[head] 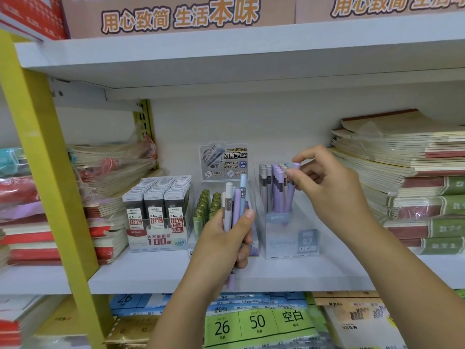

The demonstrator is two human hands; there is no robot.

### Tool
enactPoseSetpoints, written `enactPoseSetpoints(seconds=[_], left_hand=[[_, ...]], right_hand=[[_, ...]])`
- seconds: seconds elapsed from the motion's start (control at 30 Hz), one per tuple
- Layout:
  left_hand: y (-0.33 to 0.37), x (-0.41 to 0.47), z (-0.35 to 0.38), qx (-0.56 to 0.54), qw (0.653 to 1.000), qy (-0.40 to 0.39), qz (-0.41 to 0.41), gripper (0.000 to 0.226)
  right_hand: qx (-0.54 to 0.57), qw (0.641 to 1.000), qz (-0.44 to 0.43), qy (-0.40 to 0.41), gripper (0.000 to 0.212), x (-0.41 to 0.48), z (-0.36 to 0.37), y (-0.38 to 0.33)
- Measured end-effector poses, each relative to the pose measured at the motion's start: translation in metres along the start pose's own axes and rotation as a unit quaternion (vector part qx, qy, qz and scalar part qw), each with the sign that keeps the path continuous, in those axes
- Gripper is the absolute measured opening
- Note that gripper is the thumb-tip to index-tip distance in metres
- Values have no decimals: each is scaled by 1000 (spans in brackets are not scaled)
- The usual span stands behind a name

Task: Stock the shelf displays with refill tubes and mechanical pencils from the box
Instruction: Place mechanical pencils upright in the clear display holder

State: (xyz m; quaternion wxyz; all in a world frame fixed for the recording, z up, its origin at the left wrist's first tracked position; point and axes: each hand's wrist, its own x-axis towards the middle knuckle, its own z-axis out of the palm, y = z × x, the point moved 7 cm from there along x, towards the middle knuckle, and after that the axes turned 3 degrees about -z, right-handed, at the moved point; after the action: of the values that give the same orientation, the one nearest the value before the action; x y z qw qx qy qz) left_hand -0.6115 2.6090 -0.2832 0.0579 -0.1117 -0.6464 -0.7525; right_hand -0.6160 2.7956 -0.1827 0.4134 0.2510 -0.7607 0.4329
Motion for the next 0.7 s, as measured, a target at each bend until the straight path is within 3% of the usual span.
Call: enactPoseSetpoints(seconds=[0.23,0.7], left_hand=[[2,-1,0,11,1000,4,2,41],[4,-4,3,51,999,-6,11,20]], right_hand=[[-2,1000,-3,11,17,0,0,-1],[-30,1000,3,0,15,-2,2,1]])
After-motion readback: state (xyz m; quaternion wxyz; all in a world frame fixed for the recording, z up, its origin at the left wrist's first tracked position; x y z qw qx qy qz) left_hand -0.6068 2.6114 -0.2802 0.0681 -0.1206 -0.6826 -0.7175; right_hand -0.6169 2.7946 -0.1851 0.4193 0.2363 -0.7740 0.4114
